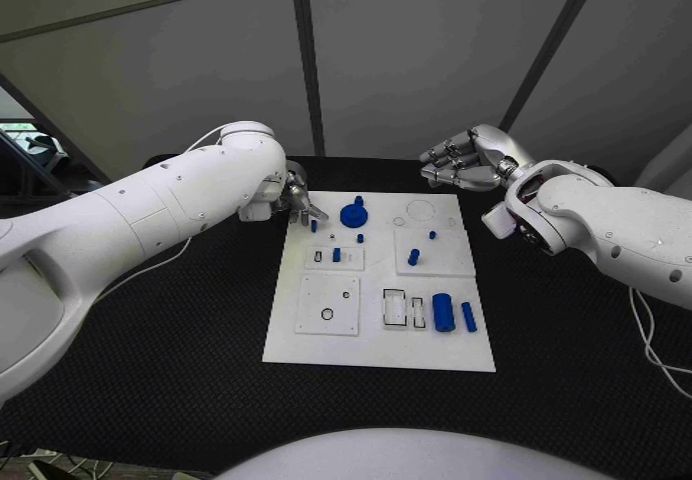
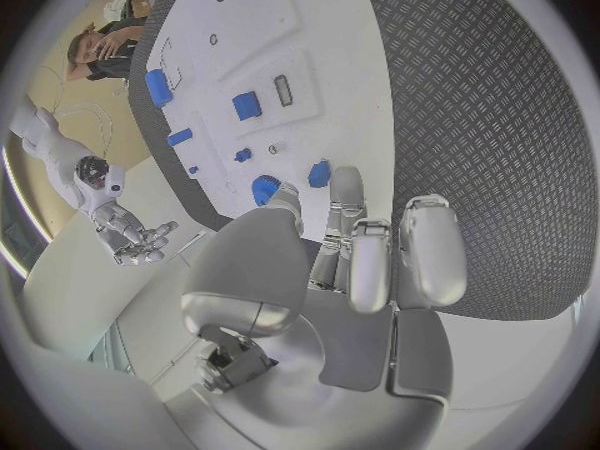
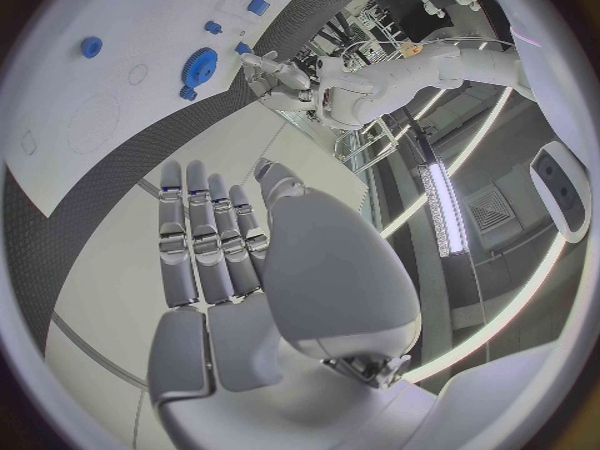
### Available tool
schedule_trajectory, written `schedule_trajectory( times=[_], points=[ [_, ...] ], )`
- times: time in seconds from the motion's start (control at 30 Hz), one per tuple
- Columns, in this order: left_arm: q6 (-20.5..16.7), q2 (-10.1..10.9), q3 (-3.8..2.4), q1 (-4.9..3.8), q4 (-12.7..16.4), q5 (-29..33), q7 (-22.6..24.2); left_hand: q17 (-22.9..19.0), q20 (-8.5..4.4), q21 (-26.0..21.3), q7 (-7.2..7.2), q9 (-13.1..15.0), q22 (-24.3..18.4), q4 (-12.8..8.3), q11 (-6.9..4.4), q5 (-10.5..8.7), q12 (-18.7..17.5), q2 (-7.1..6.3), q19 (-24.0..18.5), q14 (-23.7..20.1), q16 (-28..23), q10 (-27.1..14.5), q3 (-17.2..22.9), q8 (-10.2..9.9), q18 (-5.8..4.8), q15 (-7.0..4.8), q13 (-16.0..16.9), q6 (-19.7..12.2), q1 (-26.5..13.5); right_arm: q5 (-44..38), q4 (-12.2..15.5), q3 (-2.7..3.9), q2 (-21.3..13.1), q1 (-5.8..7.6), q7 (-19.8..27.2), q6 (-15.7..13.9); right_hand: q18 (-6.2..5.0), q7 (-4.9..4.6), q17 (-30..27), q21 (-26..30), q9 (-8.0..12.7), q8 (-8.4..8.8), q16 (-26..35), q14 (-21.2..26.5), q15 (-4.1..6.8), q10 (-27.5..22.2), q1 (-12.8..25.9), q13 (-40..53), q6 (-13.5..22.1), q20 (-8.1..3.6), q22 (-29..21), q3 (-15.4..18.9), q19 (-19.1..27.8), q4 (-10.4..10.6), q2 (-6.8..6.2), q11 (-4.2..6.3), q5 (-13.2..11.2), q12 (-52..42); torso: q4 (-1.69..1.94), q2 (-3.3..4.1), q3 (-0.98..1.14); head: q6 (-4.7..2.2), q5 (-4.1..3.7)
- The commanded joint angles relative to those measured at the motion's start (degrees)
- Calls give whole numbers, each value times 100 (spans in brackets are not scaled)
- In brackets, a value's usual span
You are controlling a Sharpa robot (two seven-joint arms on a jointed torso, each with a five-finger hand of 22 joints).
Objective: Assemble the parts on the task board
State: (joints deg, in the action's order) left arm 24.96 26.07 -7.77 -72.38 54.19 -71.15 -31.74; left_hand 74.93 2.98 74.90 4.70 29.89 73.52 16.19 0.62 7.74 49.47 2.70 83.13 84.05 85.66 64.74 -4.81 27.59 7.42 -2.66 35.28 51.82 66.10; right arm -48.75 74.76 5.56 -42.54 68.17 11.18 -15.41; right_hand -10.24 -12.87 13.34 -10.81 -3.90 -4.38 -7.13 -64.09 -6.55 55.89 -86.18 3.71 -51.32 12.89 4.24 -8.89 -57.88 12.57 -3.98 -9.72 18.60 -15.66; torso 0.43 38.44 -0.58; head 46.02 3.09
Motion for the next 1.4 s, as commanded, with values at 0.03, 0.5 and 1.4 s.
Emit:
schedule_trajectory(
  times=[0.03, 0.5, 1.4],
  points=[
    [71, 4, 1, -9, 45, 23, 87, 1116, 3, 39, -3, -8, 10, -18, -13, 20, 24, 1, 53, 465, 28, 29, -24, 40, -361, -50, -11, 61, 92, 5, 5, 4, 9, 8, 43, 25, -24, -58, -16, 35, -7, -5, -44, 18, -21, -32, 39, -9, -10, -2, -11, -40, -34, -25, 30, -4, 25, -28, -1, -1, 2, -3, 19],
    [103, -9, 6, -9, 79, 28, 78, 1118, -17, 67, -25, -17, 52, -86, -35, 24, 33, 85, 64, 466, 30, 41, 7, 84, -368, -70, -30, 94, 269, 5, -3, 4, 28, 8, 40, 40, -24, -58, -16, 36, -7, -5, -44, 18, -21, -33, 40, -9, -10, -2, -12, -40, -34, -26, 29, -5, 26, -29, -1, -3, 4, -1, -19],
    [219, -54, 10, -7, -22, 29, 66, 1120, -59, 92, -76, -70, 117, -504, -87, 11, -19, 316, 72, 468, 31, 26, 488, 132, -376, -113, -121, 67, 925, 5, 2, 4, 40, 8, 43, 60, -24, -58, -19, 39, -7, -5, -45, 18, -21, -34, 40, -9, -10, -2, -13, -43, -36, -27, 31, -5, 30, -30, -6, -2, 1, 13, -23]
  ],
)
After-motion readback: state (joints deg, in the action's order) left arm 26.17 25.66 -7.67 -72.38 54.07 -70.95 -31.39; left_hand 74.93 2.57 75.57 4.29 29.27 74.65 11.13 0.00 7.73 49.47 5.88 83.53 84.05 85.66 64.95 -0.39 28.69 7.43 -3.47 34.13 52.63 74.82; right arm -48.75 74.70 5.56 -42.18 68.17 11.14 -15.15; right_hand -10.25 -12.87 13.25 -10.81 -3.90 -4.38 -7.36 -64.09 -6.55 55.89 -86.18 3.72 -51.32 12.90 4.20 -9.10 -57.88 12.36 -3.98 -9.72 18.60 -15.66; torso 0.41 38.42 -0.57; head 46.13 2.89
